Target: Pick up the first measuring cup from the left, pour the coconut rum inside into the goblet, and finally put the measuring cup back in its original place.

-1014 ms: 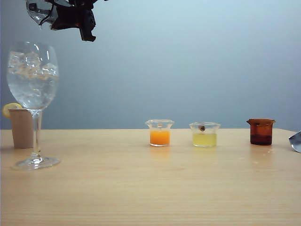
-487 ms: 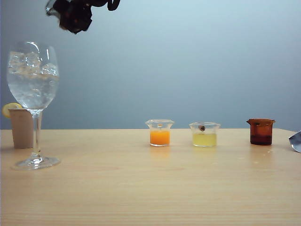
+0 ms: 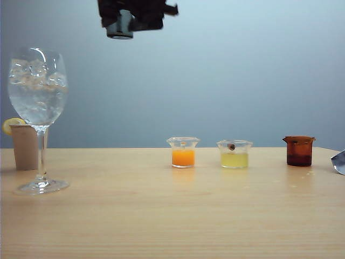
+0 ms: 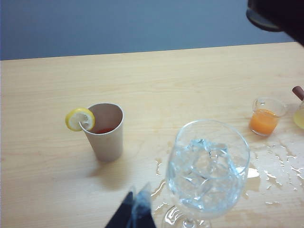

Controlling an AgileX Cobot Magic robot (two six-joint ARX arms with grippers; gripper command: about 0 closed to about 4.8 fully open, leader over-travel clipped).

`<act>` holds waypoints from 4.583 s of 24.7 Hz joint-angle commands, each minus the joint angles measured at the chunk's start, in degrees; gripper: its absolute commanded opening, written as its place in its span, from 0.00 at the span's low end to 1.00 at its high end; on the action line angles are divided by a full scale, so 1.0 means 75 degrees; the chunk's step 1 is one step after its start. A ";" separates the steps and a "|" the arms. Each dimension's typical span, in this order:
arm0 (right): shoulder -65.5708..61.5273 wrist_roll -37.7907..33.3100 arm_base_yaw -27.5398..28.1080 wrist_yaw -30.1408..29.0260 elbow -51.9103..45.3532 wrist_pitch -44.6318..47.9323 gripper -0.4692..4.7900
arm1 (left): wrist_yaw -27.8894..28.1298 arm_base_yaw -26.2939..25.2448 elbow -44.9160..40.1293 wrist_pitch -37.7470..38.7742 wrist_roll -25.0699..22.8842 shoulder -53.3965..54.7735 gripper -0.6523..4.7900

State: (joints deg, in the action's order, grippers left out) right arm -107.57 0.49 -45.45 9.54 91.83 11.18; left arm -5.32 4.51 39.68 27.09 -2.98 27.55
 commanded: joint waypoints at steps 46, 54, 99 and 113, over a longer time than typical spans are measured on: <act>-0.3401 -0.2661 0.0102 0.1172 -0.1011 0.3544 0.25 | 0.0017 -0.0012 0.0023 -0.0055 0.0000 -0.0009 0.11; -0.3896 -0.1973 0.0102 0.1151 -0.0210 0.3168 0.25 | 0.0015 -0.0012 0.0023 -0.0055 0.0000 -0.0009 0.11; -0.3529 -0.1862 0.0079 0.0772 -0.0224 0.2087 0.85 | 0.0017 -0.0012 0.0023 -0.0055 0.0000 -0.0009 0.11; -0.2396 -0.2037 -0.0006 0.0766 -0.1390 0.1402 0.85 | 0.0017 -0.0012 0.0023 -0.0055 0.0000 -0.0009 0.11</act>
State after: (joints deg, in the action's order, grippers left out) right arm -127.26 -14.31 -45.30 15.29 82.39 20.47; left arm -5.32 4.51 39.68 27.11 -2.98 27.55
